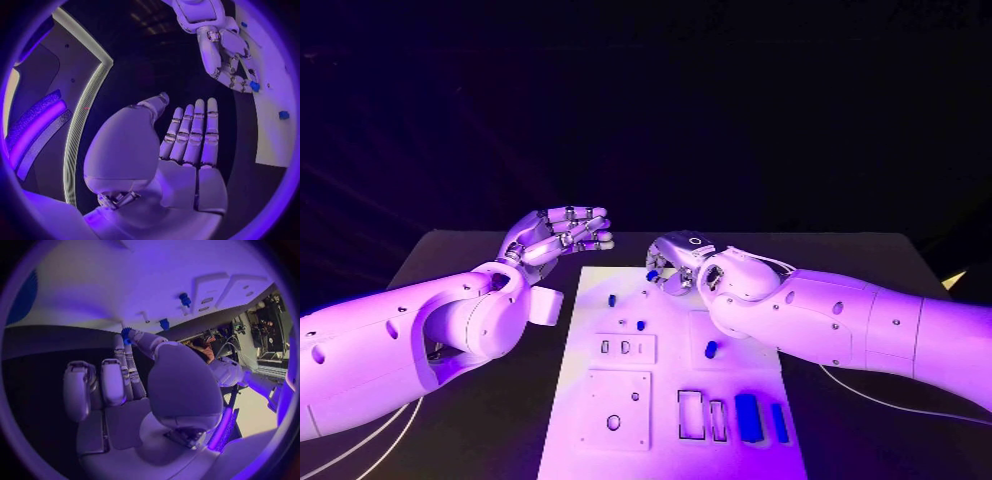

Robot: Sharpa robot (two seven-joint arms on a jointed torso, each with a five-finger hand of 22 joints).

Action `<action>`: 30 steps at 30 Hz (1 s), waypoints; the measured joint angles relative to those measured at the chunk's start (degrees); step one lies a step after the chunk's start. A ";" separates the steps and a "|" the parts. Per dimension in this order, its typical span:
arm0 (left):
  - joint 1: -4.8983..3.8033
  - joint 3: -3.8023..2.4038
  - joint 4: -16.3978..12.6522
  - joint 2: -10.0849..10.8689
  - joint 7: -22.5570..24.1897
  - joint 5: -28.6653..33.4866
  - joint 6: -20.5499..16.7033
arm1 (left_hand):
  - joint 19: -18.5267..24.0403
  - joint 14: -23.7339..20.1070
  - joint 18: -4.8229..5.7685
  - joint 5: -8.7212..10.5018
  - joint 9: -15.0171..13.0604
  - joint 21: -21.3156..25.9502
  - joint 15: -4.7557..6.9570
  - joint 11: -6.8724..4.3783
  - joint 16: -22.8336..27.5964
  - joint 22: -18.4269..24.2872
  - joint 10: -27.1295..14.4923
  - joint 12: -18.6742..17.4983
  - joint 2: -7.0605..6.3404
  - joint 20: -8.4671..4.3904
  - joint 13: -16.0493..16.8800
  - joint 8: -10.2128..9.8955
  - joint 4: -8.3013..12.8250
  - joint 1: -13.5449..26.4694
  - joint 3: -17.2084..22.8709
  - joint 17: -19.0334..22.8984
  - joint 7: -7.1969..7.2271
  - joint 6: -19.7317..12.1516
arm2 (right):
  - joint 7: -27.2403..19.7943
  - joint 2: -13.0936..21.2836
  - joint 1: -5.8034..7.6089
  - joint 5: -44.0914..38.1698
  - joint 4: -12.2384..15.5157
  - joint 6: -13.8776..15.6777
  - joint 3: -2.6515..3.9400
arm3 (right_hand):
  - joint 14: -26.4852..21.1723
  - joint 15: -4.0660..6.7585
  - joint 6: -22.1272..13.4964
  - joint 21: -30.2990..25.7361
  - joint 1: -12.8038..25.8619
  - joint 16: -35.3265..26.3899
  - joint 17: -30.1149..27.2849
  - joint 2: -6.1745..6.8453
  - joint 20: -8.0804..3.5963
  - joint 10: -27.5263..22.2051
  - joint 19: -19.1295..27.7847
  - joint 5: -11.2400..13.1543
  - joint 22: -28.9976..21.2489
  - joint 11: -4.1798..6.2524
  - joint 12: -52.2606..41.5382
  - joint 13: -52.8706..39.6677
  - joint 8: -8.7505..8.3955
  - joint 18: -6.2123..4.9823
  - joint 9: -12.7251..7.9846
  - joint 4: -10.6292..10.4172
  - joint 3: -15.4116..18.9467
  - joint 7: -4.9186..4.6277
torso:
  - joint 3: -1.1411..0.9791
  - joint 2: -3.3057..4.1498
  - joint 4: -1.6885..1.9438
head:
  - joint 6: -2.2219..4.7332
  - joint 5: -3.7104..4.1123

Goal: Assemble the parts on the task board

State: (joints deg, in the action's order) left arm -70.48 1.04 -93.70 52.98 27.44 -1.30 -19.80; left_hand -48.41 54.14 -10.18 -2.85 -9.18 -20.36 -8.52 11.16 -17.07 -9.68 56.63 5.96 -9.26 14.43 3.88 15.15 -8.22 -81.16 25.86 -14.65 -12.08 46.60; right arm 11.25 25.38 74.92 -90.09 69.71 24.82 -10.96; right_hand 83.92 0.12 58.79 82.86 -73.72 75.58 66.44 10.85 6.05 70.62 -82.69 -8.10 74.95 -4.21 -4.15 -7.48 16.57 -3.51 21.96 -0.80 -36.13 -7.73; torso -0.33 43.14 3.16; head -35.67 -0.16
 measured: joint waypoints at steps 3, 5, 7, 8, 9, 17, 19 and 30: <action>-0.12 0.00 -0.16 0.02 0.00 0.00 0.00 | 0.00 0.00 0.00 0.00 0.00 0.00 0.00 0.00 0.00 0.00 0.00 0.00 0.00 0.00 0.00 0.00 0.00 0.00 0.00 -0.06 0.00 0.00 | -0.01 -0.28 0.00 0.14 -0.51 -0.16 0.00 | 0.00 0.00 -0.01 0.00 0.00 0.00 0.00 0.00 0.00 0.00 0.00 0.00 0.00 0.00 0.00 0.00 0.00 0.00 0.00 0.00 0.00 -0.01 | 0.09 0.14 0.09 | 0.04 0.00; -0.19 0.00 -0.20 0.03 0.00 -0.01 0.00 | 0.00 0.00 0.00 0.00 0.00 0.00 0.00 0.00 0.00 0.00 0.00 0.00 0.00 0.00 0.00 0.00 0.00 0.00 0.00 -0.05 0.00 0.00 | -0.01 -0.38 0.02 0.19 -0.75 -0.21 0.00 | 0.00 0.00 -0.02 0.00 0.00 0.00 0.00 0.00 0.00 0.00 0.00 0.00 0.00 0.00 0.00 0.00 0.00 0.00 0.01 0.00 0.00 -0.01 | 0.13 0.24 0.14 | 0.04 -0.01; -0.26 0.00 -0.26 0.06 0.00 -0.01 0.01 | 0.00 0.00 0.00 0.00 0.02 0.00 0.00 0.00 0.00 0.01 0.00 0.00 0.00 0.00 0.00 0.00 0.00 0.00 0.00 -0.05 0.00 0.00 | -0.01 -0.52 0.07 0.25 -1.02 -0.30 0.00 | 0.00 0.00 -0.02 0.00 0.00 0.22 0.07 0.00 0.00 0.00 0.00 0.00 0.00 0.00 0.00 0.00 0.00 0.00 0.01 0.00 0.00 -0.01 | 0.16 0.32 0.17 | 0.08 -0.01; -0.29 0.00 -0.29 0.07 0.00 -0.01 0.01 | 0.00 0.00 0.00 0.00 0.04 0.00 0.00 0.00 0.00 0.01 0.00 0.00 0.00 0.00 0.00 0.00 0.00 0.00 0.00 -0.06 0.00 0.00 | 0.00 -0.60 0.08 0.28 -1.14 -0.34 0.00 | 0.00 0.00 -0.03 0.00 0.00 0.22 0.08 0.00 0.00 0.00 0.00 0.00 -0.01 0.00 0.00 0.00 0.00 0.00 0.01 0.00 0.00 -0.01 | 0.19 0.38 0.18 | 0.08 -0.01; -0.31 0.00 -0.32 0.07 0.00 -0.01 0.02 | 0.00 0.00 0.00 0.00 0.05 0.00 0.00 0.00 0.00 0.01 0.00 0.00 0.00 0.00 0.00 0.00 0.00 0.00 0.00 -0.05 0.00 0.00 | 0.00 -0.68 0.08 0.31 -1.23 -0.39 0.01 | 0.00 0.00 -0.16 0.00 0.03 0.22 0.08 -0.03 0.00 0.00 0.00 0.00 -0.01 0.00 0.00 0.00 0.00 0.00 0.01 -0.09 0.10 -0.15 | 0.20 0.41 0.18 | 0.08 -0.01; -0.39 0.00 -0.44 0.02 -0.03 -0.01 0.14 | 0.00 0.00 0.00 0.00 0.04 0.00 0.00 0.00 0.00 0.01 0.00 0.01 0.00 0.00 0.00 0.01 0.00 0.00 0.00 -0.11 0.00 0.00 | 0.14 -1.15 0.13 0.47 -1.75 -0.86 0.04 | 0.00 0.00 -0.28 0.00 0.29 0.22 0.08 -0.29 0.00 0.00 0.00 0.01 -0.01 0.00 0.00 -0.01 -0.02 0.00 0.07 -0.16 0.16 -0.24 | 0.27 0.67 0.29 | 0.12 -0.12; -0.39 0.00 -0.44 0.02 -0.04 -0.01 0.16 | 0.00 0.00 0.00 0.00 0.04 0.00 0.00 0.00 0.00 0.01 0.00 0.01 0.00 0.00 0.00 0.01 0.00 0.00 0.00 -0.11 0.00 0.00 | 0.17 -1.16 0.13 0.47 -1.79 -0.89 0.04 | 0.00 0.00 -0.30 0.00 0.29 0.22 0.08 -0.29 0.00 -0.20 0.00 0.02 -0.01 -0.20 0.00 -0.01 -0.02 0.00 0.10 -0.16 0.16 -0.25 | 0.27 0.69 0.28 | 0.07 -0.16; -0.41 0.00 -0.36 0.04 -0.08 -0.01 0.27 | 0.21 0.00 0.00 0.00 0.04 0.00 0.00 0.00 0.00 0.02 0.00 0.01 0.00 0.21 0.00 0.01 0.00 0.00 0.00 -0.10 0.00 0.00 | 0.29 -1.39 0.21 0.47 -2.04 -1.41 0.05 | 0.14 -0.54 -2.84 -2.07 1.91 -1.05 -2.52 0.98 0.51 -2.79 2.24 0.58 -0.03 -1.10 0.53 0.46 -1.11 -0.01 0.60 -0.56 0.08 -1.13 | 0.30 0.71 0.18 | 0.05 -0.42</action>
State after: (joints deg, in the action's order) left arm -70.89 1.04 -94.06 53.02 27.36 -1.31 -19.54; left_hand -48.20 54.14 -10.19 -2.85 -9.15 -20.36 -8.52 11.16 -17.07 -9.66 56.63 5.97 -9.26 14.64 3.88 15.16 -8.22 -81.16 25.86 -14.75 -12.08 46.61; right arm 11.54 23.99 75.13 -89.62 67.67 23.41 -10.91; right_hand 84.06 -0.42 55.94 80.79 -71.81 74.54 63.92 11.83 6.56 67.83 -80.45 -7.52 74.92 -5.30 -3.62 -7.02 15.46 -3.52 22.56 -1.36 -36.05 -8.86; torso -0.03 43.86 3.34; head -35.62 -0.58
